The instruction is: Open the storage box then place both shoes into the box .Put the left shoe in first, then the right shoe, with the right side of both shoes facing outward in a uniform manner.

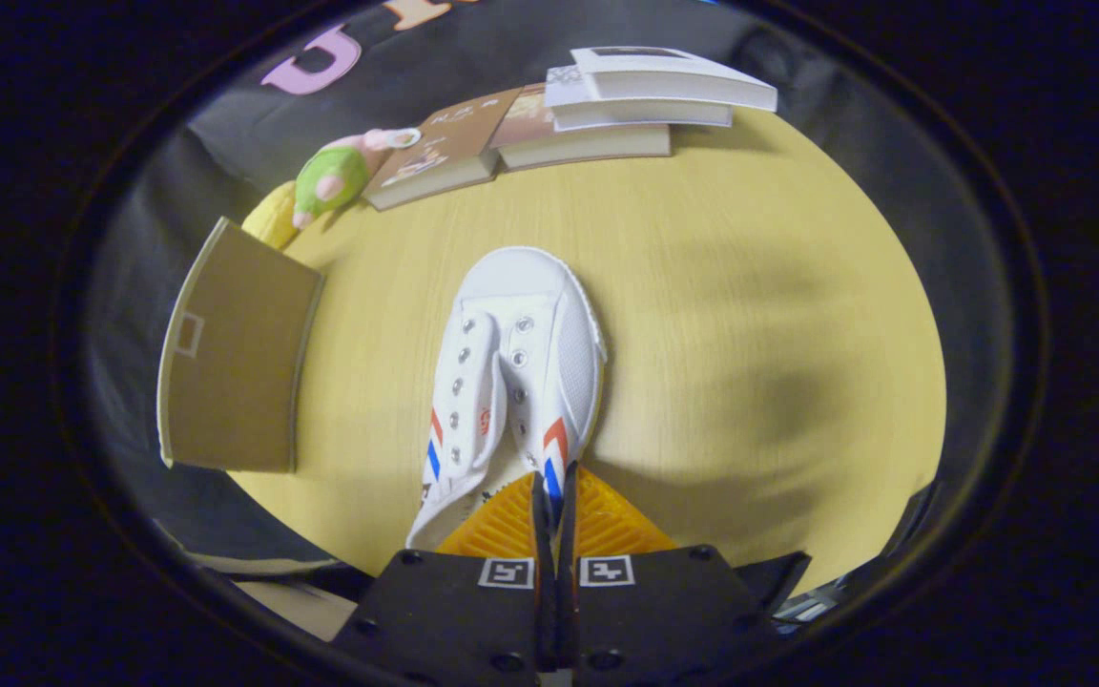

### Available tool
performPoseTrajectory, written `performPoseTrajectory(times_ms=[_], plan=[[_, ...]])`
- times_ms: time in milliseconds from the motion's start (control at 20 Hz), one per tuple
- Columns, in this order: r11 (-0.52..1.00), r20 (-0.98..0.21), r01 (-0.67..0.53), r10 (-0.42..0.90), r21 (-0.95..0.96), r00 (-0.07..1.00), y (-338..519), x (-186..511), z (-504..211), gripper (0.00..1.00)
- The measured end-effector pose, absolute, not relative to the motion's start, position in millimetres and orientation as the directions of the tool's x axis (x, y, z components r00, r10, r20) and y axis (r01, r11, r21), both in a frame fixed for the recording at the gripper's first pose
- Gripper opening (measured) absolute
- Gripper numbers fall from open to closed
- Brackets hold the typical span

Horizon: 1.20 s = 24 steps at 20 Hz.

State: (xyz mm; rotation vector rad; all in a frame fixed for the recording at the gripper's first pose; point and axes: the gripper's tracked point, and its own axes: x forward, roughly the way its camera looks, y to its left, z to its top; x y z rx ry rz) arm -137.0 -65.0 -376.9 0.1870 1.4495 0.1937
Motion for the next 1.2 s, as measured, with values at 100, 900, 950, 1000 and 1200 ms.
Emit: performPoseTrajectory(times_ms=[100, 900, 950, 1000, 1200], plan=[[0.964, -0.958, 0.020, 0.261, 0.265, 0.118, -62, -136, -373, 0.04], [0.829, -0.838, 0.158, 0.502, 0.536, 0.213, 31, -123, -296, 0.03], [0.817, -0.827, 0.154, 0.522, 0.555, 0.210, 41, -123, -288, 0.03], [0.805, -0.813, 0.153, 0.536, 0.573, 0.225, 49, -119, -278, 0.04], [0.777, -0.770, 0.104, 0.579, 0.620, 0.267, 83, -93, -246, 0.03]])
